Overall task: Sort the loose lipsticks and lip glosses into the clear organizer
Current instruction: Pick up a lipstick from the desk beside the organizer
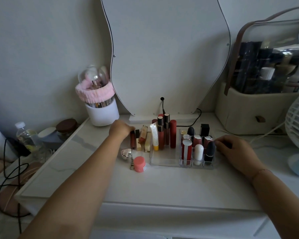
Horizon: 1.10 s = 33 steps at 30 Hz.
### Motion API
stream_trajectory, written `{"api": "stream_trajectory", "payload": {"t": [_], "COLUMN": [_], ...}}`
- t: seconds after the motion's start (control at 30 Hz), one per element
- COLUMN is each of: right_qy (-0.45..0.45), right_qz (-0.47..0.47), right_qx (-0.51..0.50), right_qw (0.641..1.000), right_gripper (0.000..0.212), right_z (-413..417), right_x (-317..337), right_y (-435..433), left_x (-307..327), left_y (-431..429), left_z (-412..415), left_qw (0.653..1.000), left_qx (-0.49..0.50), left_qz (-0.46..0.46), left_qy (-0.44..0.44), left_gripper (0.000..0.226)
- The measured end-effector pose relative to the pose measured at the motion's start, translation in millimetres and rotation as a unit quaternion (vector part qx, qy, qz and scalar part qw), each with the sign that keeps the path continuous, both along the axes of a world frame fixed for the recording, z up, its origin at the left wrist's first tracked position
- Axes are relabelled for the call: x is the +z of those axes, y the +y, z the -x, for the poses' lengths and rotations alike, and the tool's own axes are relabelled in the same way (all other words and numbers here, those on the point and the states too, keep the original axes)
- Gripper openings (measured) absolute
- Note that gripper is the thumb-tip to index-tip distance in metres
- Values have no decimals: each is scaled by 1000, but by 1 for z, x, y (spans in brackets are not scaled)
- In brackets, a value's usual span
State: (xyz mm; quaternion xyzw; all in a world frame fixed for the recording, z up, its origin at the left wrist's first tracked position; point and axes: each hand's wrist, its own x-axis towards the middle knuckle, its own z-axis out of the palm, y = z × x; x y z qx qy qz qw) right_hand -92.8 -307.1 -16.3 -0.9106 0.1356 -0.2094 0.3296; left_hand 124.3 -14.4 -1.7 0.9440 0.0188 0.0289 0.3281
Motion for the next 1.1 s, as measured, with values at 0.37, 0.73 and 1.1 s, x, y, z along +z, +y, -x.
{"api": "stream_trajectory", "payload": {"t": [0.37,0.73,1.1], "right_qy": [1,-48,-7], "right_qz": [-11,-219,-76], "right_qx": [-7,-1,94], "right_qw": [1000,975,993], "right_gripper": [14,23,86], "right_z": [1,13,39], "right_x": [2,9,-12], "right_y": [2,13,41], "left_x": [14,76,91], "left_y": [13,27,-3], "left_z": [10,65,125], "left_qw": [963,894,875], "left_qx": [-37,-124,-236], "left_qz": [262,412,378], "left_qy": [53,-125,-189], "left_gripper": [11,16,23]}}
